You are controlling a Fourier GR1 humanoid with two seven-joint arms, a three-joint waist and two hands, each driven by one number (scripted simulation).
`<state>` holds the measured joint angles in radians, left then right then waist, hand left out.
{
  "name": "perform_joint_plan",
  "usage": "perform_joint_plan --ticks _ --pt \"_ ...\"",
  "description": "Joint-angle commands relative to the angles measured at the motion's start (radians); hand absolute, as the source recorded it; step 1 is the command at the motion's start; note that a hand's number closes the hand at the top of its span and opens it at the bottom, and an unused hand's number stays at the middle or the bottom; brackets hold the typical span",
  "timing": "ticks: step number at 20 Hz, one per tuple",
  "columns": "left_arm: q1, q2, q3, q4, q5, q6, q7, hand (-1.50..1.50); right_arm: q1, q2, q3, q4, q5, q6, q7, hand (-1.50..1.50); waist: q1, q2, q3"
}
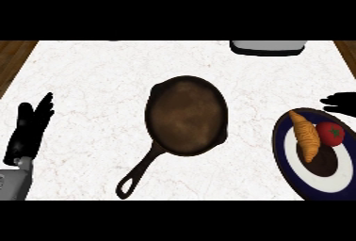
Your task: Pick the tomato from the plate and place it in the pan
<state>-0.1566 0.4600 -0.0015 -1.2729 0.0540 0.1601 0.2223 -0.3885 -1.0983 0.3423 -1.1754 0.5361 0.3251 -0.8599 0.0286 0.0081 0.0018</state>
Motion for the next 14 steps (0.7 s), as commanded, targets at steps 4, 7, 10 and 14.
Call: perform_joint_plan --ticks 4,7,10,14 --pt "-0.047 -0.020 0.016 0.013 -0.040 0.018 0.029 0.00 -0.108 0.123 0.047 0.245 0.195 -0.081 -0.145 -1.50 -0.011 -0.003 -0.001" --pt "0.013 0.004 0.034 -0.051 -0.027 -0.028 0.046 0.00 -0.113 0.126 0.015 0.298 0.211 -0.098 -0.207 -1.50 -0.014 -0.005 -0.001" --pt "0.021 -0.035 0.019 -0.015 -0.050 -0.019 0.001 0.00 -0.178 0.164 0.034 0.360 0.265 -0.091 -0.205 -1.50 -0.011 -0.004 -0.001" --pt "0.064 -0.014 0.057 -0.073 -0.044 -0.030 0.022 0.00 -0.134 0.210 0.035 0.347 0.296 -0.123 -0.173 -1.50 -0.018 -0.007 -0.002"
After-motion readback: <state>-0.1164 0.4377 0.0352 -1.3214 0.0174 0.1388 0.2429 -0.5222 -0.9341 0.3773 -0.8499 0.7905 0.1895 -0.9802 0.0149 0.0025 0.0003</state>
